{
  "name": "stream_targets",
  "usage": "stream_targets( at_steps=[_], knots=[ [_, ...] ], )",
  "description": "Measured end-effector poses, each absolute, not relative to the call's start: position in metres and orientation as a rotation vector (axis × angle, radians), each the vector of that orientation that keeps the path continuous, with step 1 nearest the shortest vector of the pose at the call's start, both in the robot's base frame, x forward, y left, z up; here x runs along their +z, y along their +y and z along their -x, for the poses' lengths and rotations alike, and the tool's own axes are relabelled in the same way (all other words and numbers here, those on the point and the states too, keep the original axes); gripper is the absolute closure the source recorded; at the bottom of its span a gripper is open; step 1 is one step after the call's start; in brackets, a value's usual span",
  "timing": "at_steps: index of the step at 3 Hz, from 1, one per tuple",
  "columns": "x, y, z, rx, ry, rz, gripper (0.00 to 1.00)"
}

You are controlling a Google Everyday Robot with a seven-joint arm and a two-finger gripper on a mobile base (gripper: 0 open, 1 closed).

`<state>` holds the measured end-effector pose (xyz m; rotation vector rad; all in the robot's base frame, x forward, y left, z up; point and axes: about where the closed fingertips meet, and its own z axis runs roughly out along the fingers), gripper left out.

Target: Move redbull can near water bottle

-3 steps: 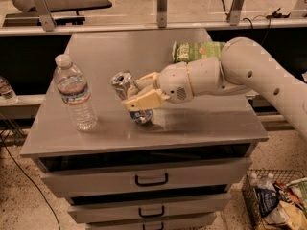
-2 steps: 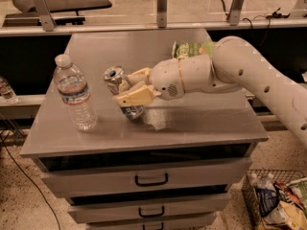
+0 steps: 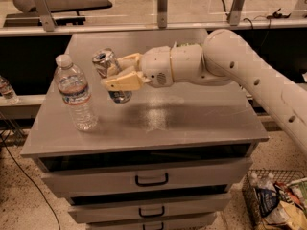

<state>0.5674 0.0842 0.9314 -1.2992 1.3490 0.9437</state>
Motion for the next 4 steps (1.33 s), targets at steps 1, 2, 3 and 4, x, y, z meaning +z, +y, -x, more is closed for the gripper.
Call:
stream_targets(
  at_steps=[1, 2, 3, 4],
  knots=[
    [0.93, 0.084, -0.565, 0.959, 1.364, 1.236, 1.0],
    [0.925, 0.077, -0.559, 0.966, 1.392, 1.191, 1.0],
    [0.92, 0.066, -0.553, 0.982, 1.41, 1.153, 0.83],
    [0.915, 0.061, -0.549, 1.004, 1.403, 1.108, 0.61]
  ],
)
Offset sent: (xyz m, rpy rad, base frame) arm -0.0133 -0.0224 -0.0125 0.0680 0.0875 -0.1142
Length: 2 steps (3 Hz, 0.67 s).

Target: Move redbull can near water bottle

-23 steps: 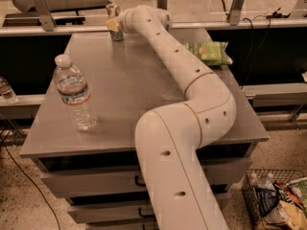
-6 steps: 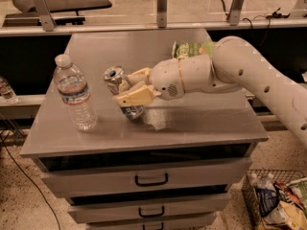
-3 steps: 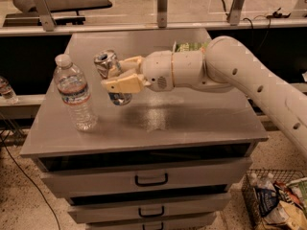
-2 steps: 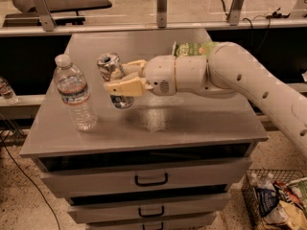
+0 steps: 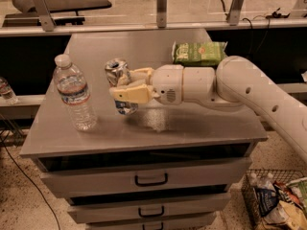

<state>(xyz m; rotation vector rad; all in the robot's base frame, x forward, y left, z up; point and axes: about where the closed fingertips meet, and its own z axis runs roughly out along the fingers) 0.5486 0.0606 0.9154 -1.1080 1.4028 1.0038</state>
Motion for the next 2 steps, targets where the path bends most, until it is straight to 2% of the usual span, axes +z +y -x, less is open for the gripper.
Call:
stream_targets(
  at_steps=[2],
  knots=[
    [0.9007, 0.0677, -0.5356, 1.055, 1.354, 1.025, 0.14]
  ],
)
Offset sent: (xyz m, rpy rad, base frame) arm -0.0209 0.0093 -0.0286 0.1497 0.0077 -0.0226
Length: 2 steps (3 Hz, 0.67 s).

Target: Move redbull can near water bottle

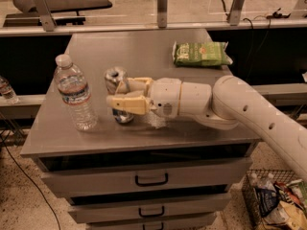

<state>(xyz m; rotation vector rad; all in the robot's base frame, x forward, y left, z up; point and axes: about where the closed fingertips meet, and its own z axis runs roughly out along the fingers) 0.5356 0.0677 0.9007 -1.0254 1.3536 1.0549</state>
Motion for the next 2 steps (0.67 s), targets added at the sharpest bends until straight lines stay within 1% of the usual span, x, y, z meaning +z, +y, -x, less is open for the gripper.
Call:
stream_targets(
  at_steps=[1, 2],
  knots=[
    [0.892, 0.069, -0.5282, 1.067, 1.331, 1.017, 0.0],
    [0.8896, 0.0666, -0.5263, 1.06, 1.321, 1.014, 0.0]
  ],
)
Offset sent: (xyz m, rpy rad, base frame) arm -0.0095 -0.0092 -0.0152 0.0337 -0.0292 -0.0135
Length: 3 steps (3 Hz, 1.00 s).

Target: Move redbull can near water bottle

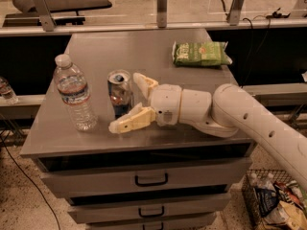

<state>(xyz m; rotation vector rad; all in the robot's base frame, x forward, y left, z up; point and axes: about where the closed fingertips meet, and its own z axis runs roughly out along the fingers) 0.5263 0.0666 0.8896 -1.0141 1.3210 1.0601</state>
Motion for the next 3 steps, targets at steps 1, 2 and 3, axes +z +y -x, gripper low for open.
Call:
stream_targets(
  at_steps=[1, 2, 3],
  knots=[
    [0.891, 0.065, -0.527, 1.056, 1.32, 1.018, 0.0],
    [0.919, 0.041, -0.548, 0.975, 1.316, 1.089, 0.0],
    [0.95, 0.014, -0.567, 0.922, 1.285, 1.082, 0.0]
  ],
)
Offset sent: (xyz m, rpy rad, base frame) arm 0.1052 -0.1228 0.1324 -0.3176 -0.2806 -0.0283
